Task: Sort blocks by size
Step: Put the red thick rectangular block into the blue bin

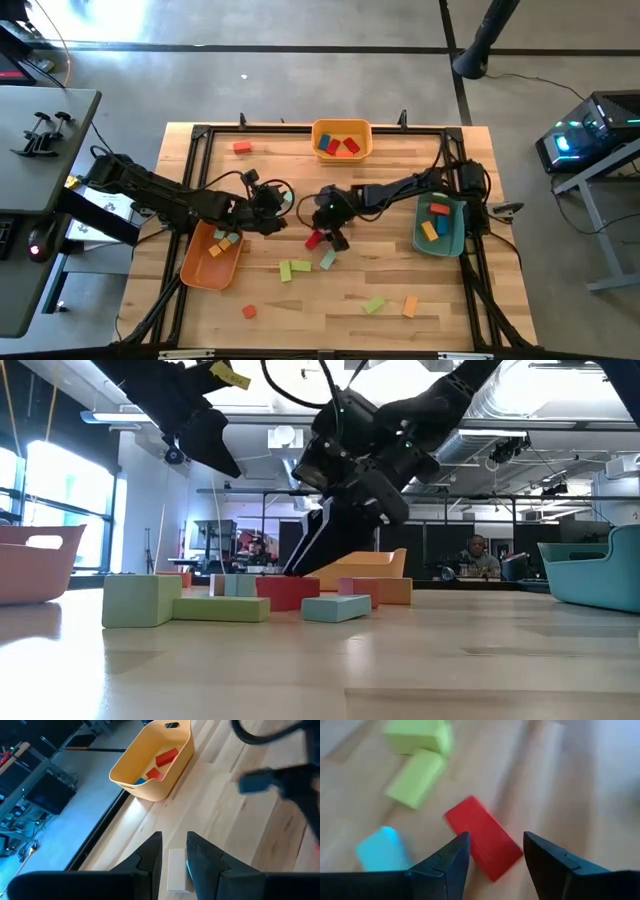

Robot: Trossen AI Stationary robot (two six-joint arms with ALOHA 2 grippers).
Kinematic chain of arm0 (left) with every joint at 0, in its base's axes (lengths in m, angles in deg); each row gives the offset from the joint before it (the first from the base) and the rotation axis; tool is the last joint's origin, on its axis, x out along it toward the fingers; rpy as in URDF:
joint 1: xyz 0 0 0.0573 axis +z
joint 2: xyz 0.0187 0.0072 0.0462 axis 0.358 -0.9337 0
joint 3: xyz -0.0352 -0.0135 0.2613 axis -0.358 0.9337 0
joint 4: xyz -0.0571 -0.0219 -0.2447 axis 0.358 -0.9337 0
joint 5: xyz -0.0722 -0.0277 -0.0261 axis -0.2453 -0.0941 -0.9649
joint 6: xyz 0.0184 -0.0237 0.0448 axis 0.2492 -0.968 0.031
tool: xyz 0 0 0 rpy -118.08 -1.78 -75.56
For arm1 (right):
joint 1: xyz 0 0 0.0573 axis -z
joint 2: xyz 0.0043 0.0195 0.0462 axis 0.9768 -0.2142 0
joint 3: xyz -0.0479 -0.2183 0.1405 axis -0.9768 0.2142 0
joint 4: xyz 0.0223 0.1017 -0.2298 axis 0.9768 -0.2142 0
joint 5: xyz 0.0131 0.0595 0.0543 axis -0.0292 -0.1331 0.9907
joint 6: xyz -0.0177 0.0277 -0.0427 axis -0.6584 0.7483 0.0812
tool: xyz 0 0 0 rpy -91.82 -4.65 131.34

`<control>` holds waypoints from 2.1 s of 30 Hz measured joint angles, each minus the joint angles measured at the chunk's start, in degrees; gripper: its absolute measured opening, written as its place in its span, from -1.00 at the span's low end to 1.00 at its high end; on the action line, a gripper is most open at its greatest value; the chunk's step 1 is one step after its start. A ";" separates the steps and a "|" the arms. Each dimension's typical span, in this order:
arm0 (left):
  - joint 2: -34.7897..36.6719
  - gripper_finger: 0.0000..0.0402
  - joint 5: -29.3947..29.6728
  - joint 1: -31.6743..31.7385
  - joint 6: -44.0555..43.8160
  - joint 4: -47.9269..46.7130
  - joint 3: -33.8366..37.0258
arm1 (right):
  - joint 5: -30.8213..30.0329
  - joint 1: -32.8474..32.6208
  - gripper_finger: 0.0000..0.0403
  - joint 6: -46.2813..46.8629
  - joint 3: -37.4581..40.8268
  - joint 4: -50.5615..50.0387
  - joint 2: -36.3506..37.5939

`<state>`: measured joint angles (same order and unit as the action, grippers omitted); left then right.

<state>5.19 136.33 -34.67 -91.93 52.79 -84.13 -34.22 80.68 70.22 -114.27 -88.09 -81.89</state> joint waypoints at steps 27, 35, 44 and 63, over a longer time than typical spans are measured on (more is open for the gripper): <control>-0.02 -0.63 0.07 -0.26 -0.06 -0.90 0.00 | 1.86 1.52 -0.11 -10.71 -0.19 1.78 -2.54; -0.02 -0.63 0.04 -0.27 -0.06 -0.85 0.00 | 1.34 1.01 -0.11 -9.52 -0.12 2.73 -2.88; -0.02 -0.63 0.07 -0.15 0.51 -0.72 0.00 | 1.15 0.95 -0.11 -5.29 0.14 2.87 -3.63; -0.04 -0.63 0.23 -1.38 -0.02 -0.77 0.00 | -8.14 -0.30 -0.56 1.61 0.33 2.92 -1.91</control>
<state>5.15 136.55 -36.05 -91.95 52.02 -84.13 -42.36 80.38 71.83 -113.94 -85.17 -83.80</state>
